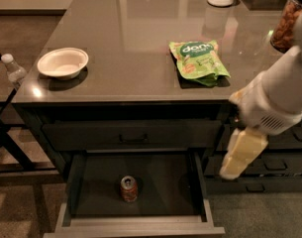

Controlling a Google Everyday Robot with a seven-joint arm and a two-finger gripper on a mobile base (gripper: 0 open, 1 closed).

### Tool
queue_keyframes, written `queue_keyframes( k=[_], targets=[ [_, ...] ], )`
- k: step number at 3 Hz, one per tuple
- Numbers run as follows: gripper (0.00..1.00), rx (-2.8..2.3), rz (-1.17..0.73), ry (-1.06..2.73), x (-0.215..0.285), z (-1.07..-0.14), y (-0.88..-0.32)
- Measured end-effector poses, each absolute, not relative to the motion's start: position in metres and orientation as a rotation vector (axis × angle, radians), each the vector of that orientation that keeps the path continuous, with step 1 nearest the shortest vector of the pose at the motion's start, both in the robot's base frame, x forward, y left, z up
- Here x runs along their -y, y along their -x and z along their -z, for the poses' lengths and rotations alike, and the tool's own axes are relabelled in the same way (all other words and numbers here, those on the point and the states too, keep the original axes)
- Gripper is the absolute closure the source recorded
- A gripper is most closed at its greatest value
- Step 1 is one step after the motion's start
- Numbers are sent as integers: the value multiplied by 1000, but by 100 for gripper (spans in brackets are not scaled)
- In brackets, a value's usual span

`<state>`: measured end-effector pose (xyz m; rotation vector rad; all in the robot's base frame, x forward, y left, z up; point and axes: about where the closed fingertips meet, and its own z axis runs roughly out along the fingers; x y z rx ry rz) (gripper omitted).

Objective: Pick coke can from middle drawer and place on counter

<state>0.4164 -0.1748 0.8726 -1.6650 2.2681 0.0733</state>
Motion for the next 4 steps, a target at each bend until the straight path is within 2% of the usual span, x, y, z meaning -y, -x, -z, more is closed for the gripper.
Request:
queue_keyframes(
  k=[1, 3, 4],
  targets=[
    [0, -2297, -109, 1678, 169, -836, -407],
    [0, -2308, -171, 1665, 167, -822, -401],
    [0, -2312, -326, 1662, 153, -770, -399]
  ],
)
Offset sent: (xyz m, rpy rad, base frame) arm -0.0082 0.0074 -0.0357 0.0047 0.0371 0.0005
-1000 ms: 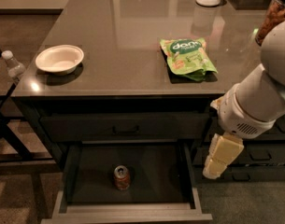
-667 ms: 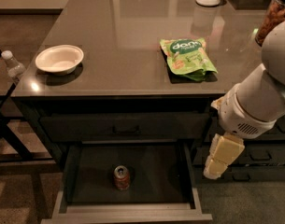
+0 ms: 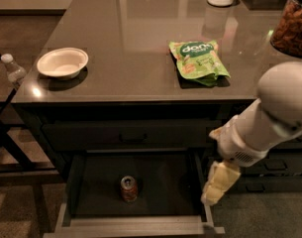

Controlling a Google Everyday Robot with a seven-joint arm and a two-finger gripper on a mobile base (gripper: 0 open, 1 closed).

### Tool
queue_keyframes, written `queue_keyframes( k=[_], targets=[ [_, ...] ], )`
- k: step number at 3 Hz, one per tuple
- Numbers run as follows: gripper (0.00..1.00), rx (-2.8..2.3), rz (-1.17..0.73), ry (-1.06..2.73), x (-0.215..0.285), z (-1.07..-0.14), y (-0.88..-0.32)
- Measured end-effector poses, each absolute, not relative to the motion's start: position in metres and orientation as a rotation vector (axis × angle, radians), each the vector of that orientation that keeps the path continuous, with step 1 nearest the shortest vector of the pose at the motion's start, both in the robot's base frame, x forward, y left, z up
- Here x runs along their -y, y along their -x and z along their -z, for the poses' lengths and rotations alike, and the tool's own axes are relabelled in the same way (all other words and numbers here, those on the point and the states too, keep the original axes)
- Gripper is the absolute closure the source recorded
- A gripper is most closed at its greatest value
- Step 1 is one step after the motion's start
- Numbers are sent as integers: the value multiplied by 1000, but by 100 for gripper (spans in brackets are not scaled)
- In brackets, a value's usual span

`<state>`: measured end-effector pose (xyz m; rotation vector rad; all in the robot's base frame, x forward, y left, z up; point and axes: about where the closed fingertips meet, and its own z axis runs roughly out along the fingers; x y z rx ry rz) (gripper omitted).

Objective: Pick coke can from middle drawer and place on counter

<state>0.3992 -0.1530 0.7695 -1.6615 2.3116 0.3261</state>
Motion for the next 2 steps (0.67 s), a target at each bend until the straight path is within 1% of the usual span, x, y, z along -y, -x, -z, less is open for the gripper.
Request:
queue_keyframes(
  k=[1, 2],
  targets=[
    [0, -2303, -481, 1604, 136, -705, -413],
    [0, -2303, -481, 1604, 136, -705, -413]
  ],
)
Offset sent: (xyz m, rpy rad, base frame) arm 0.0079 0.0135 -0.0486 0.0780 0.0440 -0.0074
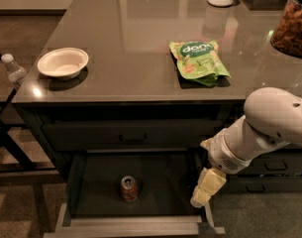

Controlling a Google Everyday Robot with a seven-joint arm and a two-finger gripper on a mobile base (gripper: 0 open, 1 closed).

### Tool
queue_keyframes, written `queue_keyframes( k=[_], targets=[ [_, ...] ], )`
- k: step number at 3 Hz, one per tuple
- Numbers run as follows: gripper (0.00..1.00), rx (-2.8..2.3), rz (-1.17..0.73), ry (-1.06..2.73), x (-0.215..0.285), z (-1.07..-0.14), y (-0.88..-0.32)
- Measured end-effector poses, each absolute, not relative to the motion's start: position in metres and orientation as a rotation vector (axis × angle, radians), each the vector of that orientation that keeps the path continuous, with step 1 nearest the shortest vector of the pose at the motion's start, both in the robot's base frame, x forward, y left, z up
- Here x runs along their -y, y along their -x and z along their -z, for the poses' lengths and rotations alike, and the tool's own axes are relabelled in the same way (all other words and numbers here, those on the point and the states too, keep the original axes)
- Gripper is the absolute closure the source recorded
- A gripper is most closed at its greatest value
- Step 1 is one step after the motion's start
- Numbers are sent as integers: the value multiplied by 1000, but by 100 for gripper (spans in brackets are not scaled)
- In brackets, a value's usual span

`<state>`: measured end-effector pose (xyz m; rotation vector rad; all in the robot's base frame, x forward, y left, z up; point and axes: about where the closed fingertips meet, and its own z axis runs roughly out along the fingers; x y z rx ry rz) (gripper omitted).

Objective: Pick coke can from middle drawer and place on counter

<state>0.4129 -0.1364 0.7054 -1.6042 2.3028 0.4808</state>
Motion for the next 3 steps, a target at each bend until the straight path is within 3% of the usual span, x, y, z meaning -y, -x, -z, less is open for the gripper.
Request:
queue_keyframes(
  k=[3],
  targets=[
    [0, -2284, -606, 1341, 123, -604, -418]
  ],
)
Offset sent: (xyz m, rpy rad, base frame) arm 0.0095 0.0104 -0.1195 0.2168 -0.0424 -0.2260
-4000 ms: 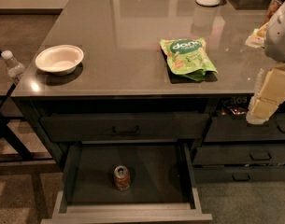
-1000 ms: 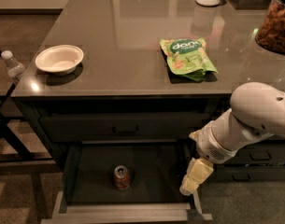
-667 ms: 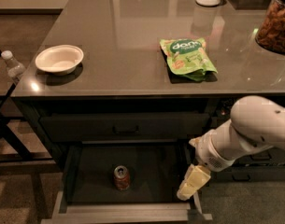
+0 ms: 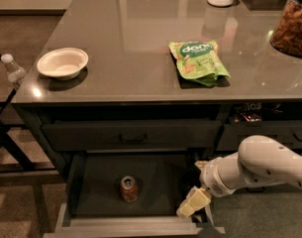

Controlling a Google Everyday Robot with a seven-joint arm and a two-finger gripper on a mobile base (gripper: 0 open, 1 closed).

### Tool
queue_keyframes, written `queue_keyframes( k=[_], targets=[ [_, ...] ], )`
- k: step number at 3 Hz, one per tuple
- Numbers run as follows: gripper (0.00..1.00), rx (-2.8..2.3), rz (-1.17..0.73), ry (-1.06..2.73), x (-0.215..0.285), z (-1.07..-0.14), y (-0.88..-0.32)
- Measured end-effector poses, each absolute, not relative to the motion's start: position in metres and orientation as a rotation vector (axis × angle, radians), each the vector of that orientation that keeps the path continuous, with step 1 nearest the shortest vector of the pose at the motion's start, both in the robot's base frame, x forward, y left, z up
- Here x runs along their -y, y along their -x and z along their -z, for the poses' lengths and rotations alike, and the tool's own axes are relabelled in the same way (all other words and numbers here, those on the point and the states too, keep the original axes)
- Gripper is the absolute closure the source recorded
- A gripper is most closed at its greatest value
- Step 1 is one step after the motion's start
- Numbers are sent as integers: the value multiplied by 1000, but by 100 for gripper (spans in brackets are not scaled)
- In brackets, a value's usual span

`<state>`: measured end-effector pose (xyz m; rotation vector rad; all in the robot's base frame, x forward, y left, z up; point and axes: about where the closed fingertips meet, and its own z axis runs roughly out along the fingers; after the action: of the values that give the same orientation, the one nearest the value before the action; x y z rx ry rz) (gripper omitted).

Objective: Pick coke can from middle drawer and place on counter

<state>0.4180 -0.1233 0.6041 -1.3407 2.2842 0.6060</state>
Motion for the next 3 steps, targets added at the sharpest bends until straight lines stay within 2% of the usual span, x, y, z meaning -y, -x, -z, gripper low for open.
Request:
queue_keyframes(
  k=[2, 3],
  targets=[
    [0, -2277, -637, 1324, 121, -591, -419],
    [0, -2221, -812, 1318, 99, -548, -411]
  ],
)
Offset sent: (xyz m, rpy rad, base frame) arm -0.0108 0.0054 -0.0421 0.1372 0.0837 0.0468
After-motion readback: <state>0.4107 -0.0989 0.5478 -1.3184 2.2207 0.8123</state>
